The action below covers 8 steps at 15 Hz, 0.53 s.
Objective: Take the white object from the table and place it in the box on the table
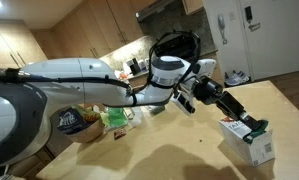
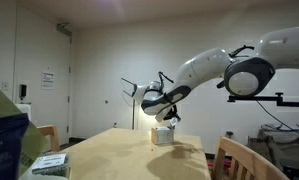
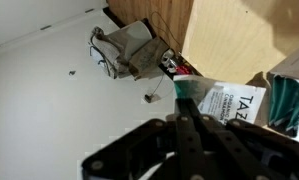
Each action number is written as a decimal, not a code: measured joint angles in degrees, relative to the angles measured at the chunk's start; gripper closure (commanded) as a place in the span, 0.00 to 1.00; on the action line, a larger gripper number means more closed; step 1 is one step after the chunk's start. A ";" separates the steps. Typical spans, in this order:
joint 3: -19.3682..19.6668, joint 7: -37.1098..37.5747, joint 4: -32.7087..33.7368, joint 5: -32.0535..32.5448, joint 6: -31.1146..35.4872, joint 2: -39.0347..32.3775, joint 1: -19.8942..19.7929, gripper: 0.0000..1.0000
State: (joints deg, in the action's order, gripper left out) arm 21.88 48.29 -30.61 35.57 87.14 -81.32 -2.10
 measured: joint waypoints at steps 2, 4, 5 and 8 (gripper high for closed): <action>-0.26 -0.86 0.03 0.00 1.29 -0.28 0.04 0.99; -0.39 -1.36 0.03 0.00 1.89 -0.47 0.16 0.99; -0.40 -1.89 0.04 0.00 2.03 -0.51 0.23 0.99; -0.40 -2.71 0.04 0.00 2.06 -0.55 0.36 0.99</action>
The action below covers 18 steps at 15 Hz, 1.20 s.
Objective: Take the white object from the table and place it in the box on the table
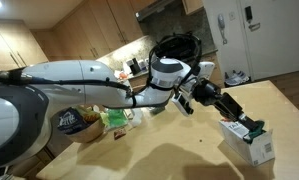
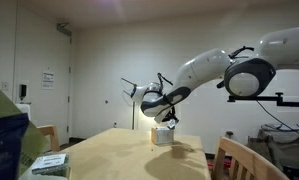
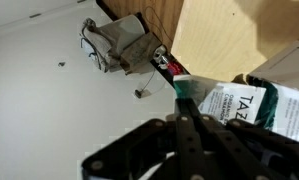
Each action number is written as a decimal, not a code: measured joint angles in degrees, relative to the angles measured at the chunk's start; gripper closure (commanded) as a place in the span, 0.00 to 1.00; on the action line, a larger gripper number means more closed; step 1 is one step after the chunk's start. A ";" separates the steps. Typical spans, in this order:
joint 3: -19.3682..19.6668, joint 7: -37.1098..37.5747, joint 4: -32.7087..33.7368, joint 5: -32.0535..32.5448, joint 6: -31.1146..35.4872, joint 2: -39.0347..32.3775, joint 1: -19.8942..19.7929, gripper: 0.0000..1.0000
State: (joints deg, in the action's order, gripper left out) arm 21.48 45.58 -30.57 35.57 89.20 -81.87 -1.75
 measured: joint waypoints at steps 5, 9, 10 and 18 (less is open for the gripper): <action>0.02 -0.40 0.00 0.00 -0.39 -0.18 -0.13 0.99; 0.09 -0.40 0.02 0.00 -2.37 -0.56 -0.44 0.99; 0.11 -0.40 0.03 0.00 -2.91 -0.65 -0.54 0.99; 0.40 -0.16 0.55 0.00 -4.99 -1.08 -0.95 0.99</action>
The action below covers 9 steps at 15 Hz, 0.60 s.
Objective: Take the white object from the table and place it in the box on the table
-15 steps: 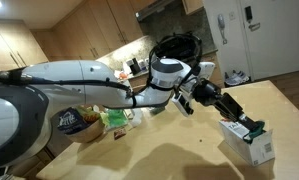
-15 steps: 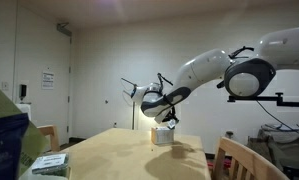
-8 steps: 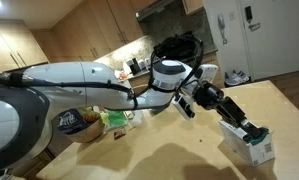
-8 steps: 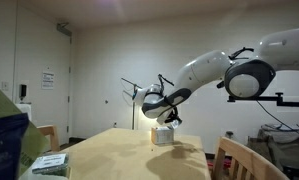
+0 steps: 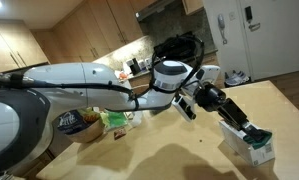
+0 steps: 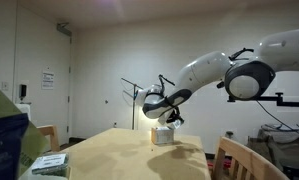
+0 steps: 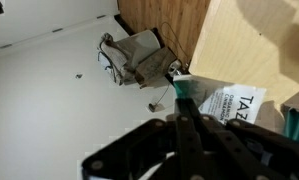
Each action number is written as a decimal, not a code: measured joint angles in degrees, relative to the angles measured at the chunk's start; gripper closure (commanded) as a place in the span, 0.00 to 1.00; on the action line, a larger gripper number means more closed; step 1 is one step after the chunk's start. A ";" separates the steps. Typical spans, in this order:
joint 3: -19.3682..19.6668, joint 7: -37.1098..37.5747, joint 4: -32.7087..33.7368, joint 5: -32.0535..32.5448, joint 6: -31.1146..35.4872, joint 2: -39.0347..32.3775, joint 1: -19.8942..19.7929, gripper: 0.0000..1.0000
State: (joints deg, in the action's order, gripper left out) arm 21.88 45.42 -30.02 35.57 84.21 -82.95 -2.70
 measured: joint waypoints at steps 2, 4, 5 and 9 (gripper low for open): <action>0.10 0.13 0.53 0.00 -0.09 -0.01 -0.01 0.99; 0.13 0.30 1.39 0.00 -0.09 -0.01 -0.01 0.99; 0.20 0.32 2.36 -0.16 -0.13 -0.24 -0.10 0.99; 0.26 0.32 5.42 -0.38 -0.03 -1.22 -0.56 0.97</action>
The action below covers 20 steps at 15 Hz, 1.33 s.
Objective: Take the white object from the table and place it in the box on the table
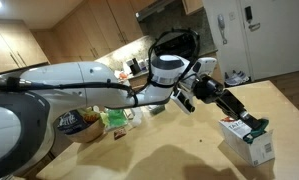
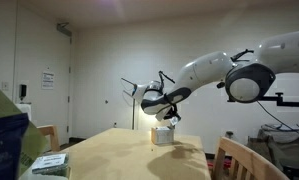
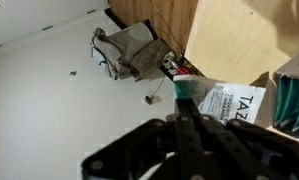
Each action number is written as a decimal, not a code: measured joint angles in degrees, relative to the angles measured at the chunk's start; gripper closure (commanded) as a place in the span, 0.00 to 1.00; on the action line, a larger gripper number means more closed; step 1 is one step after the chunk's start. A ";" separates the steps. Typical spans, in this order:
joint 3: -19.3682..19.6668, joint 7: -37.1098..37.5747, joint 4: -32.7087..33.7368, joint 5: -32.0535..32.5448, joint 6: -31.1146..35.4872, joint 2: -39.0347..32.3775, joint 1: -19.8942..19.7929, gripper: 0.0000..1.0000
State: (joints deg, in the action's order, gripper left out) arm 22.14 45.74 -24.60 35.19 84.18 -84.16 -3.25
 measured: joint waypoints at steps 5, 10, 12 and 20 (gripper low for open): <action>-0.03 0.00 0.00 -0.01 0.01 0.00 0.00 0.97; -0.03 0.00 0.00 -0.01 0.02 0.00 0.00 0.97; -0.03 0.00 0.00 -0.01 0.02 0.00 0.00 0.97; -0.01 0.00 -0.03 0.02 -0.10 0.00 0.03 0.99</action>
State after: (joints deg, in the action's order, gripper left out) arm 22.13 45.74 -24.63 35.21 84.08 -84.16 -3.22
